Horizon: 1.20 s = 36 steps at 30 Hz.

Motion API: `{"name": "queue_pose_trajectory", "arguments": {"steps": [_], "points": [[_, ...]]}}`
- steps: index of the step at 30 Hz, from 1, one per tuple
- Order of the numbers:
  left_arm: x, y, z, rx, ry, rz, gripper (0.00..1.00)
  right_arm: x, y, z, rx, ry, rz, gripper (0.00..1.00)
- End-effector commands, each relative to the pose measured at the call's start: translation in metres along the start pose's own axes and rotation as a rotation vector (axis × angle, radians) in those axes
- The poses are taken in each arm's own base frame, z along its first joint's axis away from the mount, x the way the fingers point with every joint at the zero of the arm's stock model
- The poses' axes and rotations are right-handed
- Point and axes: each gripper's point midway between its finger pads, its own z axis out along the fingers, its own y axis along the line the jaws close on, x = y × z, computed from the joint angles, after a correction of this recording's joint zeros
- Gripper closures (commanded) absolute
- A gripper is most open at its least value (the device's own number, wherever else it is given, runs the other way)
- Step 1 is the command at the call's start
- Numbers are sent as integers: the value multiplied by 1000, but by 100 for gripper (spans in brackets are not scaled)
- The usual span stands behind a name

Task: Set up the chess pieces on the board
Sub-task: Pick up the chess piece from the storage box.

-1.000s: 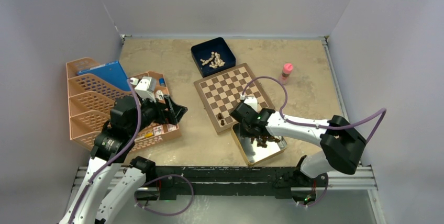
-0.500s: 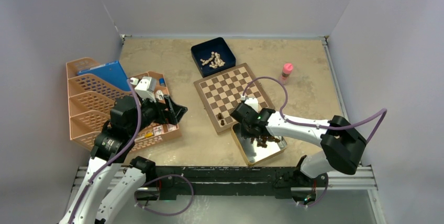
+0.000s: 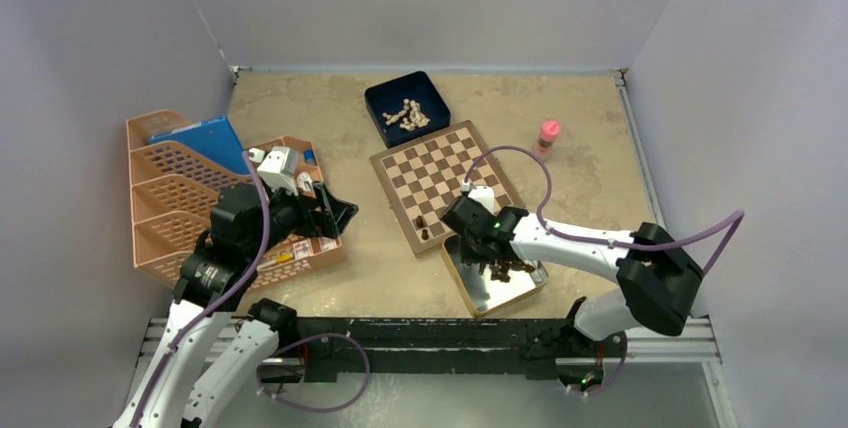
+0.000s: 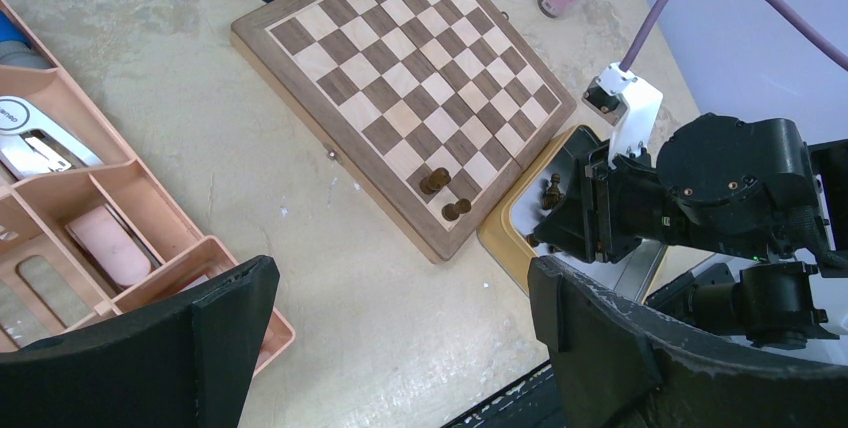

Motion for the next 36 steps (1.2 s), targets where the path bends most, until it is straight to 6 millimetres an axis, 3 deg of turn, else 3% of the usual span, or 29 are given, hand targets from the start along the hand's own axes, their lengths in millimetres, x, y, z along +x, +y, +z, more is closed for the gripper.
{"name": "queue_pose_trajectory", "arguments": {"steps": [1, 7, 18, 27, 33, 36], "points": [[-10, -4, 1, 21, -37, 12, 3, -1, -2, -4, 0, -6, 15, 76], [-10, -4, 0, 21, -43, 12, 3, 9, -4, 4, 8, 25, -6, 76], [-10, -3, 1, 19, -38, 12, 3, -3, -4, -10, 3, -16, 14, 86], [-10, -4, 1, 20, -36, 11, 3, -37, 6, -47, -16, -89, 42, 87], [-12, -4, -3, 20, -58, 13, 3, -79, 31, -66, -49, -184, 17, 87], [-12, -4, -2, 18, -54, 13, 3, -97, 44, -66, -48, -214, 2, 87]]}}
